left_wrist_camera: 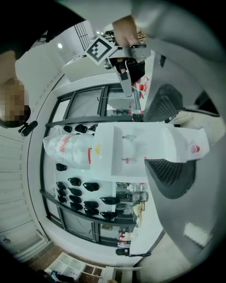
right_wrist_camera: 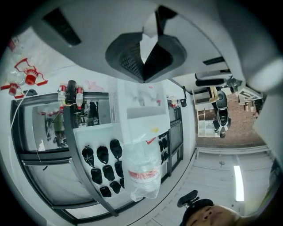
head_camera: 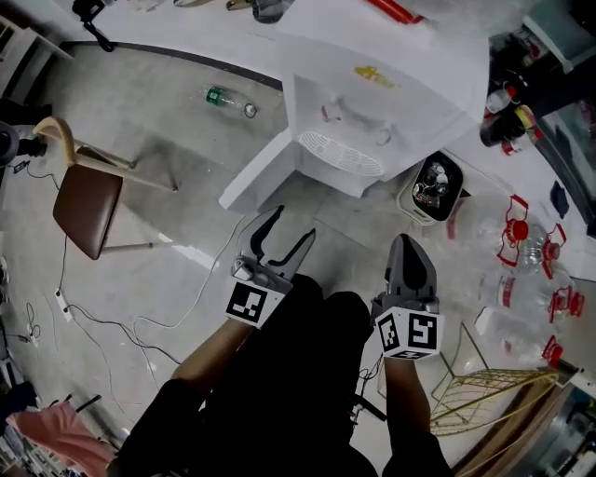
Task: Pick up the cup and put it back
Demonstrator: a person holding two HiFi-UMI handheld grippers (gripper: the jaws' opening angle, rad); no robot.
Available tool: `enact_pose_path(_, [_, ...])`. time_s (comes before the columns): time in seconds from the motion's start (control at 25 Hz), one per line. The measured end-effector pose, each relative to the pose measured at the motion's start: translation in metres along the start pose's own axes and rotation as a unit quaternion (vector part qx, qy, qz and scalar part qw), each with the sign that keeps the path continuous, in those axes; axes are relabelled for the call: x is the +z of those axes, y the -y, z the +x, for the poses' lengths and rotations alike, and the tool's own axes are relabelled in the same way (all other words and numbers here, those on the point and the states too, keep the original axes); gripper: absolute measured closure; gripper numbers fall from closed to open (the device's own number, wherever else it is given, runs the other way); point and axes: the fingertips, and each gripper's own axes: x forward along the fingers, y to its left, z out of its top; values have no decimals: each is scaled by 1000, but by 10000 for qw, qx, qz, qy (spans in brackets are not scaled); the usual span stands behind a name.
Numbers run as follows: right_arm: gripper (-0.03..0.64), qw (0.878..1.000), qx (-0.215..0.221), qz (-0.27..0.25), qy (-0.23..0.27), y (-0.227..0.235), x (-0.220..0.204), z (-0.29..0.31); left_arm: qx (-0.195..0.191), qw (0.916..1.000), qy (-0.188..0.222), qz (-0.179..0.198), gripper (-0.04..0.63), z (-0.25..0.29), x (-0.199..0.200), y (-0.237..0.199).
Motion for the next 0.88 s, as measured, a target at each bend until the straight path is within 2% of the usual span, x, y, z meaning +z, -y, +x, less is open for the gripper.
enact_pose_path(0.24, [621, 9997, 123, -17, 192, 12, -76, 38, -26, 9997, 103, 219, 347, 28, -88, -15])
enact_pose_path(0.4, [621, 9995, 104, -139, 271, 21, -115, 61, -256, 9990, 10, 372, 347, 46, -131, -19])
enact_pose_path(0.72, [622, 9992, 99, -170, 349, 22, -161, 84, -340, 9966, -344, 672, 332, 85, -211, -26])
enact_pose_path(0.88, [621, 9994, 105, -94, 301, 22, -179, 86, -406, 9965, -461, 570, 316, 111, -241, -25])
